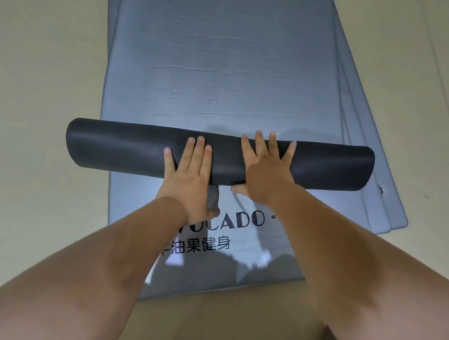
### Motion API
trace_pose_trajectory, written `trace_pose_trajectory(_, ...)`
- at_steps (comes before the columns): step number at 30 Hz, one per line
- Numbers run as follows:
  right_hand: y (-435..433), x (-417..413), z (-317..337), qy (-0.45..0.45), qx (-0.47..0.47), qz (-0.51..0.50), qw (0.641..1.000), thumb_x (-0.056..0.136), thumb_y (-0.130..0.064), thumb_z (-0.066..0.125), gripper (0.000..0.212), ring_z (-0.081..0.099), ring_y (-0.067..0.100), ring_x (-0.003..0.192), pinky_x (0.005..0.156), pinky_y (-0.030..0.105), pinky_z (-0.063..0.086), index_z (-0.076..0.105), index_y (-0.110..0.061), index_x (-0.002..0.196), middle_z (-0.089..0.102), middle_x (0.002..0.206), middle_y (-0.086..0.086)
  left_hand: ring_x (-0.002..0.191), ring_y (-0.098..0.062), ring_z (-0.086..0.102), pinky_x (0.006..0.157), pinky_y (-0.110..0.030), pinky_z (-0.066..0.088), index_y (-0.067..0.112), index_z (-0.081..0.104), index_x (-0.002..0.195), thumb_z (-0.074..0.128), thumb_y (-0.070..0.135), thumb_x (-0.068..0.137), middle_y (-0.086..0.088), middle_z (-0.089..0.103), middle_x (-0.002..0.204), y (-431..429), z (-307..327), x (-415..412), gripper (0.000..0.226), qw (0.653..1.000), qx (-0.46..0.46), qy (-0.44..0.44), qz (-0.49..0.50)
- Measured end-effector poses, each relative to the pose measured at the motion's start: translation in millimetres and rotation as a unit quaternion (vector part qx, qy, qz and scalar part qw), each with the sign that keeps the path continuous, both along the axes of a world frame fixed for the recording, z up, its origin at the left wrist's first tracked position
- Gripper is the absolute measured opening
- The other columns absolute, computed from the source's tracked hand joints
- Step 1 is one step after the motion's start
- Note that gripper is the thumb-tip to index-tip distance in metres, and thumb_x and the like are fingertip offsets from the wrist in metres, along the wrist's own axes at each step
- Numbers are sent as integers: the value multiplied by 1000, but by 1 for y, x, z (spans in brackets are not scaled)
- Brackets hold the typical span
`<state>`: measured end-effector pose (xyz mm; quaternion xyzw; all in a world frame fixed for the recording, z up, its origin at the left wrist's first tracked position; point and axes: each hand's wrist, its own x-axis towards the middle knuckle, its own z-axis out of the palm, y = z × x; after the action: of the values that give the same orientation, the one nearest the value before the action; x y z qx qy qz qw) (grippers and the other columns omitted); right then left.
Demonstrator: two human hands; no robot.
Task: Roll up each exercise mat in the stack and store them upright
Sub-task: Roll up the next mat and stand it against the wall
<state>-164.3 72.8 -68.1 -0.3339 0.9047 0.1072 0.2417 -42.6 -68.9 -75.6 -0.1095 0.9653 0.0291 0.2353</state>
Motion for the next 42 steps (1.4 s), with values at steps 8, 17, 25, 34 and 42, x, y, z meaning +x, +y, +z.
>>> trace_pose_trajectory(8,-10,-6,9,18,17,26,999,94,-40,72,106,9,40,157,123,70,7,-8,-34,164,10,171,15,154,-27,-22,118,-69,-9,7,-15,159,59,83,70,-10,-19,168,-16,15,-27,138,998,35,-44,7)
trace_pose_trajectory(17,4,4,29,-36,25,35,998,99,-17,62,91,18,30,158,124,63,15,5,-39,165,22,171,5,157,-25,-2,121,-65,9,10,6,161,64,82,67,-8,1,171,-7,51,-11,132,998,23,-60,-23)
trace_pose_trajectory(25,7,30,19,6,78,36,996,93,-18,71,113,4,38,160,122,71,7,-17,-33,163,2,174,13,154,-24,-23,120,-68,1,10,-16,160,67,78,70,-9,-24,167,2,38,13,139,997,37,-70,-19)
trace_pose_trajectory(34,13,15,31,-27,28,35,999,95,-13,61,92,45,31,141,125,62,17,7,-36,166,51,151,5,154,-40,-15,117,-71,-1,8,-7,161,53,70,86,-17,-16,168,17,33,53,114,991,-91,94,1)
trace_pose_trajectory(42,12,-4,77,-227,39,65,971,83,-26,83,64,59,19,103,88,35,51,59,-37,141,65,119,-7,154,-46,-2,118,-71,1,0,7,158,66,65,74,-28,1,166,58,5,90,123,987,-18,162,-9)
